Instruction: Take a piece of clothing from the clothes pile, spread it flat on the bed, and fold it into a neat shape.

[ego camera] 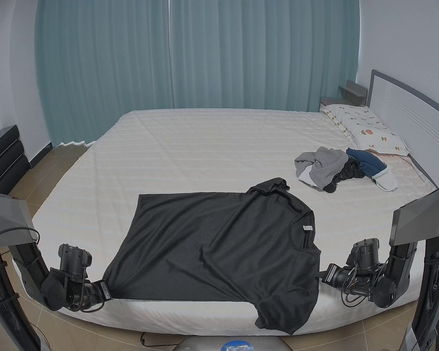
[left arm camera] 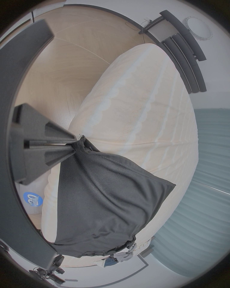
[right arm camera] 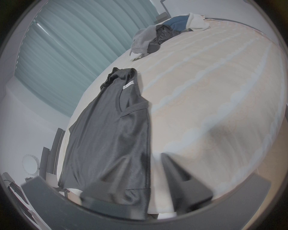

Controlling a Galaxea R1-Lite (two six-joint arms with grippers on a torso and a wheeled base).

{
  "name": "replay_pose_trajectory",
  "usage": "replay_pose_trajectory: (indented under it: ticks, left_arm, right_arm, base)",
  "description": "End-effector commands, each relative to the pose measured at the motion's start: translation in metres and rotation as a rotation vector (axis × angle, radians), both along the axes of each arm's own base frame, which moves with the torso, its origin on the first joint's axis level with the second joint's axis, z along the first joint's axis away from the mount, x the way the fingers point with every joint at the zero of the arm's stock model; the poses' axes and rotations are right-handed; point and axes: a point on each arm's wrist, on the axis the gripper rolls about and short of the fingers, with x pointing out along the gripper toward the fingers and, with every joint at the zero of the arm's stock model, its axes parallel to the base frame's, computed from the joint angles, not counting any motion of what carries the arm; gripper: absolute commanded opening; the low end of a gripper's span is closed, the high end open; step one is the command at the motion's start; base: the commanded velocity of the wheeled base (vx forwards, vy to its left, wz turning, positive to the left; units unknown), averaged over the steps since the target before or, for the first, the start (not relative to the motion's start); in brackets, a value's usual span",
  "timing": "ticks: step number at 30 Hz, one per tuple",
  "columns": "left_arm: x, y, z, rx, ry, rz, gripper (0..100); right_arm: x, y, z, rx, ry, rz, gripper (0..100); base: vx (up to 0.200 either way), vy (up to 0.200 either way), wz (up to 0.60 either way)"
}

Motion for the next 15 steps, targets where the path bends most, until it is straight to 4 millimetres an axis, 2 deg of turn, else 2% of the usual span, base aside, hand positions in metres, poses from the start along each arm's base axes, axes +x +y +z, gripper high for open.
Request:
replay_pose_trajectory:
  ticks: [1,9,14,15]
  left_arm:
    - [0.000,0.000,0.001,-0.001,-0.007,0.001,0]
    - [-0.003,-0.001,0.000,0.005,0.010,-0.015,0]
    - [-0.003,0.000,0.000,0.008,0.009,-0.022,0]
    - [-0.003,-0.001,0.000,0.007,0.007,-0.025,0]
  right_arm:
    - [-0.002,-0.010,0.007,-0.003,-0.011,-0.031,0]
    - [-0.015,-0.033,0.018,-0.070,-0.020,-0.039,0]
    - [-0.016,-0.031,0.016,-0.044,-0.016,-0.005,0]
    - [-0.016,-0.029,0.016,-0.033,-0.015,0.008,100]
  base:
    - [0.000,0.000,0.00]
    - [0.000,0.000,0.00]
    - [0.000,0.000,0.00]
    - [0.000,0.000,0.00]
